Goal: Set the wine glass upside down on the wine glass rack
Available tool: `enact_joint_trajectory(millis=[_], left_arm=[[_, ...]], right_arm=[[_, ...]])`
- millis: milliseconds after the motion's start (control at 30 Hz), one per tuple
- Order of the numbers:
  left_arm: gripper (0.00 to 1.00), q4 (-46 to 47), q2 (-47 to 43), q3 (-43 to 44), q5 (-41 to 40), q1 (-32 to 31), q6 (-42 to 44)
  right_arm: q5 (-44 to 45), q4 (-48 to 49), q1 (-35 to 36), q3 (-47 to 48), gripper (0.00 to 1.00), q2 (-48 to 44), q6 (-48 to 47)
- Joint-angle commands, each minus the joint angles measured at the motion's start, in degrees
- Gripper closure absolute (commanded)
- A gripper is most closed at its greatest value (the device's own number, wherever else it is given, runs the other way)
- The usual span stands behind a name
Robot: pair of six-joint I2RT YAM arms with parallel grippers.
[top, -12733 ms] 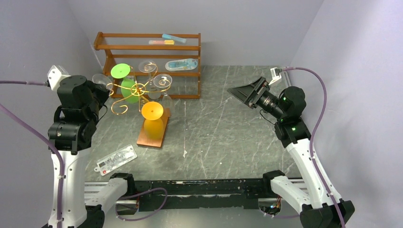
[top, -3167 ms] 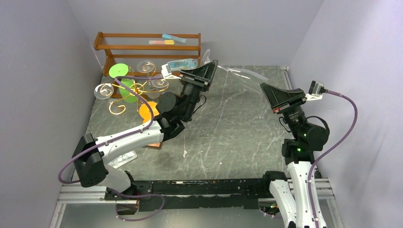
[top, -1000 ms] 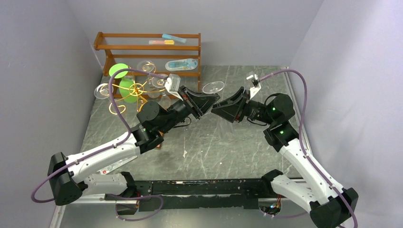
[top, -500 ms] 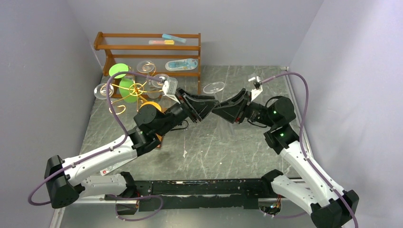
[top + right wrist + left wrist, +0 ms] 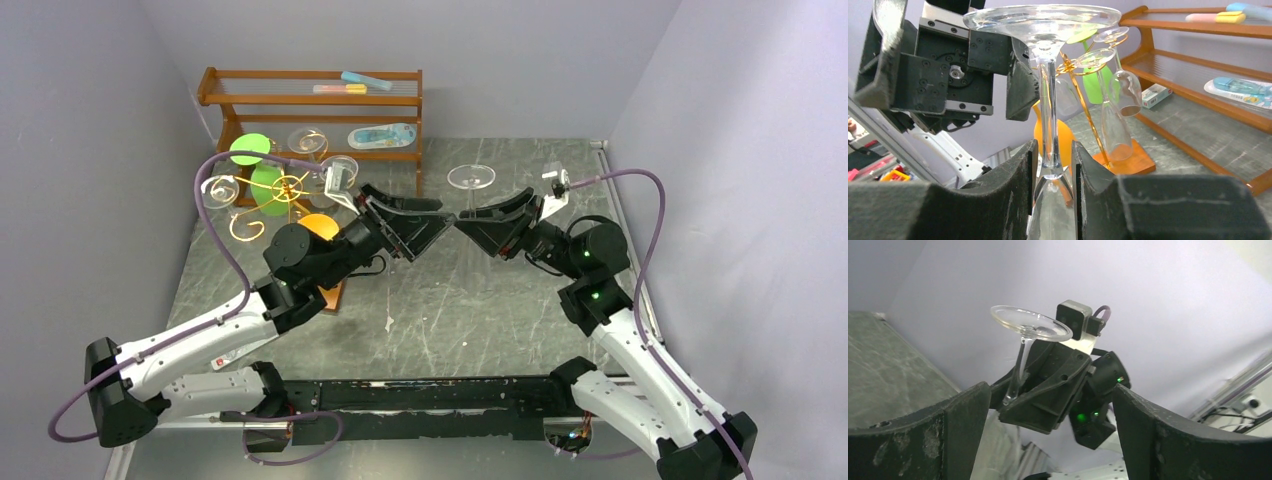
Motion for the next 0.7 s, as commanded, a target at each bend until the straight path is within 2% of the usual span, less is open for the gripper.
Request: enact_joint_trajectory(millis=[0, 167, 333, 400, 500, 567, 667], left_arm=[[0.06, -1.29, 0.10, 2.32, 1.13, -0.01, -11.47], [0.07, -10.80, 2.98, 8.70, 0.88, 0.54, -14.99], [0.07, -8.89, 2.51, 7.52, 2.27, 2.53, -20.22], [0.08, -8.81, 3.34, 7.54, 5.63, 4.02, -23.56], [0.12, -12.62, 6.13, 10.48, 17.71, 7.37, -29.07], [0.22, -13.04, 7.70, 11.98, 23.35, 8.58, -30.59], [0.28, -10.22, 8.40, 11.37, 27.40, 9.32, -33.73]], right_arm=[[-1.44, 4.00, 0.11, -0.91, 1.00, -0.14, -6.22], [-4.35, 12.82, 0.11, -5.10, 1.00, -0.94, -8.40], [-5.60, 13.97, 0.11, -7.69, 1.00, -2.18, -12.35], [-6.28, 14.90, 0.12, -8.98, 1.00, -2.84, -14.30], [-5.85, 16.90, 0.19, -11.01, 1.00, -3.99, -17.94], [-5.43, 17.07, 0.21, -11.58, 1.00, -4.31, -20.89], [-5.07, 16.44, 0.28, -12.02, 1.00, -3.89, -24.41]])
